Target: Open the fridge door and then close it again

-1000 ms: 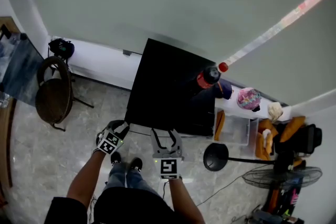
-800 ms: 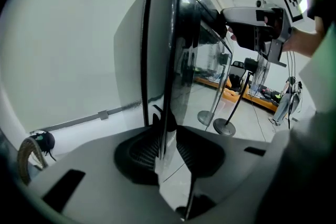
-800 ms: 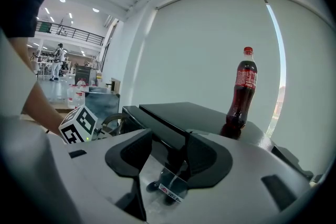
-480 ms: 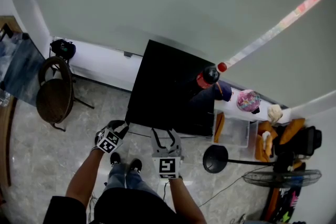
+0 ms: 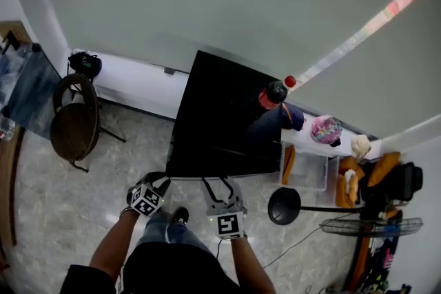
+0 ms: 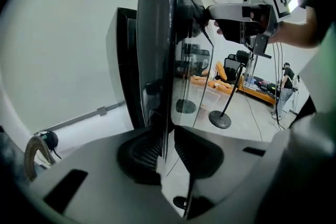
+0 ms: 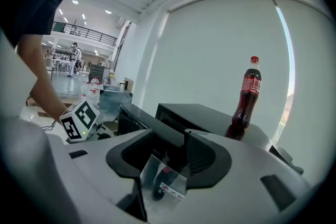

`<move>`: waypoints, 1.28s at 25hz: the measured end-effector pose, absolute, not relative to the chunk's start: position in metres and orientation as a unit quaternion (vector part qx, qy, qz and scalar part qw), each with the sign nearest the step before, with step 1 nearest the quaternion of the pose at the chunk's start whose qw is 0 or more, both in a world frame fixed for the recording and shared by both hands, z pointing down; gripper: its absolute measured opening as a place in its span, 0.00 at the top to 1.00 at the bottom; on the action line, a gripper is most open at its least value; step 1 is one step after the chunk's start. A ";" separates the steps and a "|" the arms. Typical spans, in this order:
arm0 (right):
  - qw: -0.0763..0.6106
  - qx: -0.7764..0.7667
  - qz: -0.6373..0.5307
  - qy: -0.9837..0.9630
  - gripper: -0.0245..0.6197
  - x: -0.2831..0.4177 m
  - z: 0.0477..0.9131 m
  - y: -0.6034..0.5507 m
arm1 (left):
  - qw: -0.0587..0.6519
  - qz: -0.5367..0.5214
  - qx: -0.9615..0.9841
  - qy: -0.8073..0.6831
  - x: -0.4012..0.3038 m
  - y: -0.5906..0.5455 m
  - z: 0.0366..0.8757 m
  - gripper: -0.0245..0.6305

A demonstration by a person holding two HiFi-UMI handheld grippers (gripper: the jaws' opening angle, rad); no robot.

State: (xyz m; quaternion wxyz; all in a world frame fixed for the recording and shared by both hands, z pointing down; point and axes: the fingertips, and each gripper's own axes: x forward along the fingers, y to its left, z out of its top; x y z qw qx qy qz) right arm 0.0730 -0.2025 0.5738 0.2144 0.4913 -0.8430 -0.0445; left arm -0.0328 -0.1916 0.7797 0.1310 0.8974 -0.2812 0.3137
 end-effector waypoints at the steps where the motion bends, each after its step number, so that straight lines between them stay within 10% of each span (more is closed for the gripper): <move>1: 0.213 0.487 -0.044 -0.846 0.67 0.073 0.574 -0.201 | 0.132 0.314 0.897 -0.282 -0.033 -0.189 0.780 0.85; 32: 0.198 0.384 -0.075 -0.899 0.69 0.085 0.577 -0.145 | 0.187 0.287 0.838 -0.424 -0.017 -0.110 0.777 0.85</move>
